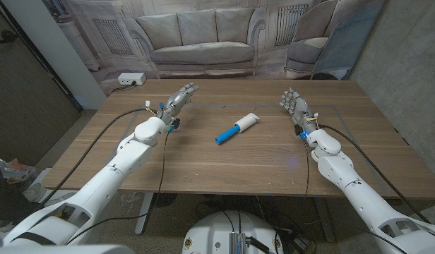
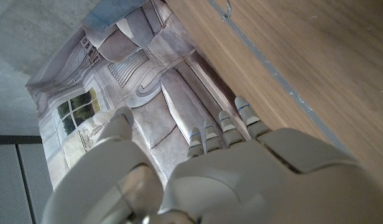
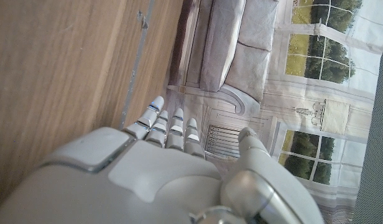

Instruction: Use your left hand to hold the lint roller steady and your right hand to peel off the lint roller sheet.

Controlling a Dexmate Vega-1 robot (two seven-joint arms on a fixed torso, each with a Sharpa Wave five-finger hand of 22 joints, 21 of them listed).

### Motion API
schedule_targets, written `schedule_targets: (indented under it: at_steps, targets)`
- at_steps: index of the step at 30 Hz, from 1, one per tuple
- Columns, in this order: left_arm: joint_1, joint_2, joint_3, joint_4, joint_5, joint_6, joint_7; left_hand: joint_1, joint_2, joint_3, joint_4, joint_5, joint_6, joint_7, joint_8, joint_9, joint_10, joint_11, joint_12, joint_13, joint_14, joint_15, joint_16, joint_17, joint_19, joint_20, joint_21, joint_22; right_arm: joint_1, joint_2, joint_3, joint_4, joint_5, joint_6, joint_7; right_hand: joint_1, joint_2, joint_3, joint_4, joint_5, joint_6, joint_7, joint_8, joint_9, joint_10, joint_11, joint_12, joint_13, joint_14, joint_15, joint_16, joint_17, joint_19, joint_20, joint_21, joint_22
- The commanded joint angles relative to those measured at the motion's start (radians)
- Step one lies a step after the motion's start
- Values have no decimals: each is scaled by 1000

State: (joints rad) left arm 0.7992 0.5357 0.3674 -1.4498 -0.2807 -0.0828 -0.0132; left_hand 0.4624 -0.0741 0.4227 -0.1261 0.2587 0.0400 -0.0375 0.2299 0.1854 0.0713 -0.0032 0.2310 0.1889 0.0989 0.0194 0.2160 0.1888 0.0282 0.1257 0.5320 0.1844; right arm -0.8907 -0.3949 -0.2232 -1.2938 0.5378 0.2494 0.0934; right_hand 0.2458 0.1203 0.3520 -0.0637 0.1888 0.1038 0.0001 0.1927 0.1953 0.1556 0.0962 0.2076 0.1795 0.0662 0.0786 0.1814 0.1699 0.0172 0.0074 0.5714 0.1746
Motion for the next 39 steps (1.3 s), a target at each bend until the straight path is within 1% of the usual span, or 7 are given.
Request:
schedule_targets:
  at_steps: [1,11,18,19,26,32,39]
  targets:
    - [-19,65,38,-96,74,82,-48,44,-6,6,-21,-1,28,7,9,6,28,-2,7,6,19,-2,7,9,7,20,-7,5,-6,9,10,4,-1,7,9,12,-2,2,-9,-4,9,2,5,0,13,6,5,5,2,8,4,2,-2,10,0,4]
    - [-8,95,44,-174,88,149,-57,86,-4,14,-30,-1,34,7,6,8,41,-1,8,11,25,-6,11,18,19,71,-7,6,-17,11,15,1,4,14,15,12,-2,2,-11,-6,15,2,7,0,20,8,8,5,3,8,4,3,-1,9,-2,4]
    - [-10,137,61,-267,127,256,-72,88,-14,7,-26,-4,32,7,2,9,48,-2,9,13,23,-1,12,23,-8,78,-22,7,-26,10,20,-4,9,21,24,12,-2,0,-11,-7,19,4,8,0,25,10,9,5,6,8,6,4,1,8,-4,4]
    - [-8,146,65,-305,137,306,-69,88,-18,4,-24,-5,34,6,1,10,49,-1,9,14,22,0,12,25,-24,78,-29,7,-29,11,21,-5,11,24,24,11,-2,0,-11,-7,19,4,8,0,25,11,10,5,6,7,6,4,2,8,-4,4]
    - [-6,152,72,-336,150,336,-83,86,-22,-4,-16,-7,58,0,7,11,67,-11,15,17,31,-7,19,32,-51,87,-45,7,-38,14,23,-2,17,31,33,11,-1,0,-12,-7,23,4,9,-1,30,11,11,5,9,7,7,4,4,7,-5,5]
    - [-14,159,83,-381,159,415,-104,114,-15,-4,-14,-11,85,15,9,14,102,2,23,22,82,-4,37,33,58,80,-14,9,-38,17,26,7,23,36,42,10,0,-1,-12,-8,27,4,10,-1,34,12,12,5,11,5,7,5,6,7,-6,5]
    - [-56,179,126,-427,203,516,-161,129,-12,-3,-13,-14,111,30,14,15,117,4,25,24,85,-5,35,31,100,84,-6,6,-36,19,28,14,26,40,52,9,1,-2,-12,-8,30,3,10,-1,39,12,14,6,15,6,8,5,7,8,-8,5]
